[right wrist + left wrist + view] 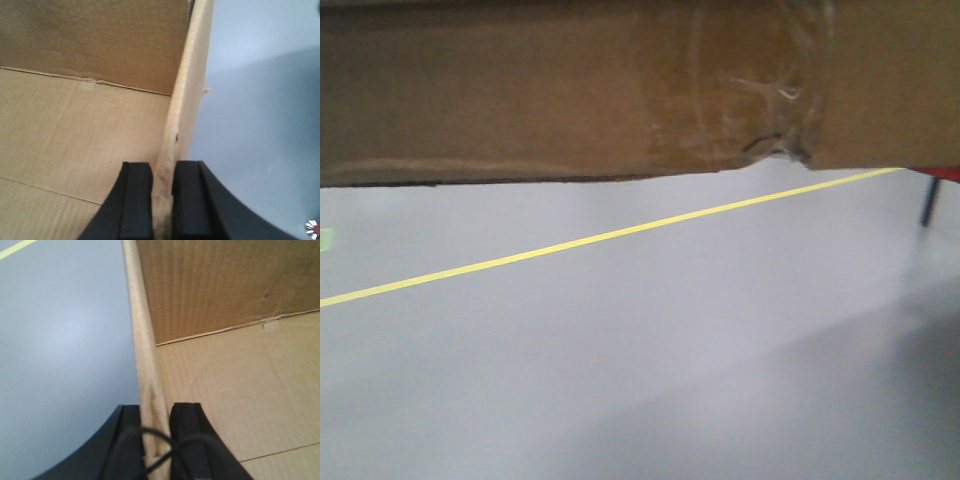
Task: Grab carton from right shelf to conveyor
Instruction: 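Hold the carton with both grippers while the base turns and drives, then carry the carton over the red conveyor frame onto the grey belt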
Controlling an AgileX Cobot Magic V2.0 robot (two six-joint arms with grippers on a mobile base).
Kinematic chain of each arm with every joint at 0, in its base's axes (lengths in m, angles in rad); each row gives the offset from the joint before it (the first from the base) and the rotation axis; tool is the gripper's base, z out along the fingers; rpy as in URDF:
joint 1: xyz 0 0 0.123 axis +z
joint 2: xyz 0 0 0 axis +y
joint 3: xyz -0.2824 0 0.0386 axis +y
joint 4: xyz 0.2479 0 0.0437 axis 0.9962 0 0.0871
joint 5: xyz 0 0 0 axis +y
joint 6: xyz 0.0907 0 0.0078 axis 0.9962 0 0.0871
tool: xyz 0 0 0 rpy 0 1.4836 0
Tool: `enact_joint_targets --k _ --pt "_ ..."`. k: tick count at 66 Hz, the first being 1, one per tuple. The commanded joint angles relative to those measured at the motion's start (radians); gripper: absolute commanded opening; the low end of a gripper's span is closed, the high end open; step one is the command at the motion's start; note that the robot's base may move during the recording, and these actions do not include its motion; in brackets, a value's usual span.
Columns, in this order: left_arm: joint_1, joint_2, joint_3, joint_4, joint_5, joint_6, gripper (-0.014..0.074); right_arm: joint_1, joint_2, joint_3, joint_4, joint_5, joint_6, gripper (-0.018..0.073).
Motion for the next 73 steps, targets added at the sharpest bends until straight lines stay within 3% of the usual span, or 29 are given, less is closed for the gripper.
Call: enact_joint_targets --k 1,21,73 --pt "-0.006 -0.007 -0.003 0.064 -0.021 0.008 -0.0017 0.002 -0.015 -0.003 0.024 -0.037 -0.018 -0.0070" --pt "-0.006 -0.007 -0.003 0.138 -0.021 0.008 -0.0017 0.002 -0.015 -0.003 0.024 -0.037 -0.018 -0.0070" --pt "-0.006 -0.007 -0.003 0.140 -0.021 0.008 -0.0017 0.002 -0.015 -0.003 0.024 -0.041 -0.018 -0.0070"
